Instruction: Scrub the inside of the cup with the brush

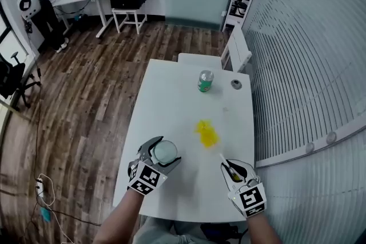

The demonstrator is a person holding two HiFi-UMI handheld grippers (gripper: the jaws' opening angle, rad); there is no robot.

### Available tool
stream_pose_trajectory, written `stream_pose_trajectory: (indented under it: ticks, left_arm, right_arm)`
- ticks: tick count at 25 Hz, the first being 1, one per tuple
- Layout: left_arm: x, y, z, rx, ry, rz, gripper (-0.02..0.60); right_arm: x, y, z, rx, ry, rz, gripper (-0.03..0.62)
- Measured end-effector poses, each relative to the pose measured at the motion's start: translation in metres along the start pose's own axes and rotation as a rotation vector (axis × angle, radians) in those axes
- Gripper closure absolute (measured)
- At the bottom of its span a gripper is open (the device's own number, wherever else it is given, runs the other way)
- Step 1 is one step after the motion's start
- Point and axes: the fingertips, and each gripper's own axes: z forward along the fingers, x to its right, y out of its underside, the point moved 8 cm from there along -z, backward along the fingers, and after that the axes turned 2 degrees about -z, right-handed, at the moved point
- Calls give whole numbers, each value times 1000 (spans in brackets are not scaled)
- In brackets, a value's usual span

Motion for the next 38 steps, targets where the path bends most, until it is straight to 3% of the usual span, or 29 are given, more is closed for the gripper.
stream_pose_trajectory:
  ticks: [8, 26, 38]
  left_arm:
    - [2, -1, -23, -44, -20, 25, 173]
    - [28, -11, -52, -116, -19, 226, 173]
    - [34, -11, -58, -201, -41, 346, 173]
  right_arm:
    - [-20, -12, -20, 5, -74, -105, 546]
    - [-56, -38, -48, -19, -206, -386, 546]
    - [-72, -39, -38, -68, -318, -485, 546]
